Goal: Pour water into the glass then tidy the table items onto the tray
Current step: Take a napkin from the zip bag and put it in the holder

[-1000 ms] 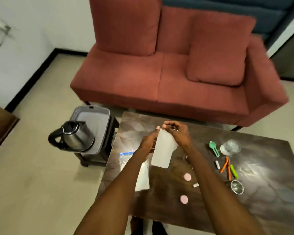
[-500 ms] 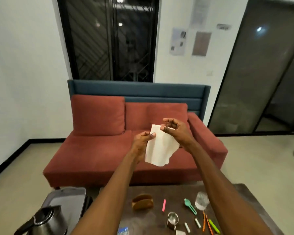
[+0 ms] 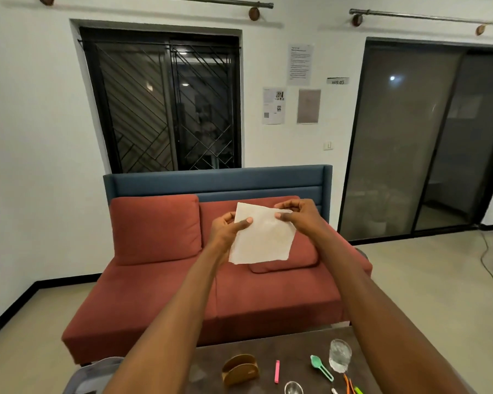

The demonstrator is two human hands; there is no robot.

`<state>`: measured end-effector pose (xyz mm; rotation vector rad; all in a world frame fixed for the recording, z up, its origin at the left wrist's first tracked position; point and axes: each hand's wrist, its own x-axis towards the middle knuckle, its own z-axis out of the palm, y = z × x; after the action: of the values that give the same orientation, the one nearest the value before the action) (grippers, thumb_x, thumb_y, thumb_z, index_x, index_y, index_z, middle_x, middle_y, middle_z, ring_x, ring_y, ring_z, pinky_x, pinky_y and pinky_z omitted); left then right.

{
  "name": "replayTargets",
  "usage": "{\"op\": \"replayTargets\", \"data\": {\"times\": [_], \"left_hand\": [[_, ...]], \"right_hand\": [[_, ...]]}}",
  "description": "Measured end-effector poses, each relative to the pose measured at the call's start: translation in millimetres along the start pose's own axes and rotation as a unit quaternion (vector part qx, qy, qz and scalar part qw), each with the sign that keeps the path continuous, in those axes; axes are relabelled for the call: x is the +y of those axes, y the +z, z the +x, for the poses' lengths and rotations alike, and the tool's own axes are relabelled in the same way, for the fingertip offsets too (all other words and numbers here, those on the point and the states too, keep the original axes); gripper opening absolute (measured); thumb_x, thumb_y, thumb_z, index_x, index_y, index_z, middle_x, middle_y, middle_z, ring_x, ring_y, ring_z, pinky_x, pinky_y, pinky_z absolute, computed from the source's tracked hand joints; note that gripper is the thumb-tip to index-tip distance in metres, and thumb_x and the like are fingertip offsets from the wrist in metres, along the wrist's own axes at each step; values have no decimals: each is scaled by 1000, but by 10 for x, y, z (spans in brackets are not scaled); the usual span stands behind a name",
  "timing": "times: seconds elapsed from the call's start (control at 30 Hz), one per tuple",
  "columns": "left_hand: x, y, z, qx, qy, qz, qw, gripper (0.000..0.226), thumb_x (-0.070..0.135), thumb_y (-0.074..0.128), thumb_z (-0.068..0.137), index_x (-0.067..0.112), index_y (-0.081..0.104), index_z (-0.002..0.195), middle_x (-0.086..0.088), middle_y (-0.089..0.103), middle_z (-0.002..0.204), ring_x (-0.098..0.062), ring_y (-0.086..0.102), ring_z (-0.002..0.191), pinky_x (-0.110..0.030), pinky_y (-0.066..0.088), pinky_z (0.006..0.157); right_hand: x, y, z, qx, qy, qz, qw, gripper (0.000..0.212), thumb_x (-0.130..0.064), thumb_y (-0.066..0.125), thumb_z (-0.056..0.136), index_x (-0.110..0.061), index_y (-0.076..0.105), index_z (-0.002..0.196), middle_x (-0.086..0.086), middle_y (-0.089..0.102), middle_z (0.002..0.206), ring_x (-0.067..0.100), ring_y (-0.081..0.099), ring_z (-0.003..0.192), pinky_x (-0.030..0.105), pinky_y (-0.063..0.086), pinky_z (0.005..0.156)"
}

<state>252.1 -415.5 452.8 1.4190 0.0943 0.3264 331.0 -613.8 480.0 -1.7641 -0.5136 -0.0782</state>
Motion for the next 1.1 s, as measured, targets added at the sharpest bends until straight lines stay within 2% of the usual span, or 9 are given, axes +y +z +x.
{"op": "replayTargets", "data": {"times": [0.17,0.27,0.37,0.53,0.63,0.73,0.87,0.97,1.1], "left_hand": [[-40,-13,53,-10,29,-26,999,29,16,78,79,11,69,105,-7,75,101,-25,74,87,-37,60,67],[-59,-40,114,16,6,-112,994,20,13,72,84,9,68,103,-8,76,99,-27,73,87,-41,60,69],[-106,-82,155,32,-11,-134,990,20,15,67,89,7,67,107,-8,75,100,-26,72,87,-43,59,73],[-223,-176,104,-54,-82,-113,989,40,15,73,84,3,60,120,-15,70,115,-35,68,105,-51,57,84],[-341,-202,71,-95,-134,-63,985,41,10,73,82,2,60,120,-18,70,113,-38,68,104,-55,55,87],[-427,-219,86,-70,-148,-62,985,33,11,68,87,2,60,118,-19,71,111,-38,69,101,-55,55,87],[-433,-212,143,-33,-143,-67,987,27,11,61,93,2,59,118,-19,69,112,-38,69,99,-56,55,86],[-411,-236,165,-20,-140,-77,987,27,11,58,94,0,57,119,-21,66,117,-39,65,105,-61,53,87],[-393,-275,160,-13,-137,-112,984,21,6,55,94,-1,55,114,-23,64,119,-37,67,98,-49,60,68]], "right_hand": [[-63,6,-25,8,-1,66,998,32,-22,84,75,-27,71,103,-13,72,96,5,71,83,15,54,60],[-5,20,-60,-44,34,75,996,21,-29,82,78,-29,71,95,-11,76,92,6,73,82,23,60,65],[103,74,-85,-36,35,86,995,5,-26,77,83,-26,73,81,-12,77,83,6,73,76,28,60,72],[132,180,-16,22,31,107,994,5,-21,77,83,-23,74,86,-4,77,91,16,72,84,31,61,74],[105,200,75,39,27,83,995,4,-21,76,83,-22,74,86,-5,76,89,15,70,82,27,58,68],[78,215,139,21,14,15,1000,6,-27,76,83,-26,71,79,-14,73,77,5,68,73,17,51,58],[104,275,213,40,-17,-17,999,11,-23,76,84,-27,69,91,-17,67,89,3,64,84,16,47,65],[149,319,238,69,-41,-42,996,9,-23,74,86,-29,71,93,-20,66,87,1,64,85,16,48,68],[212,380,254,85,-49,-73,992,10,-21,73,87,-18,77,95,-12,71,84,8,68,84,23,53,72]]}}
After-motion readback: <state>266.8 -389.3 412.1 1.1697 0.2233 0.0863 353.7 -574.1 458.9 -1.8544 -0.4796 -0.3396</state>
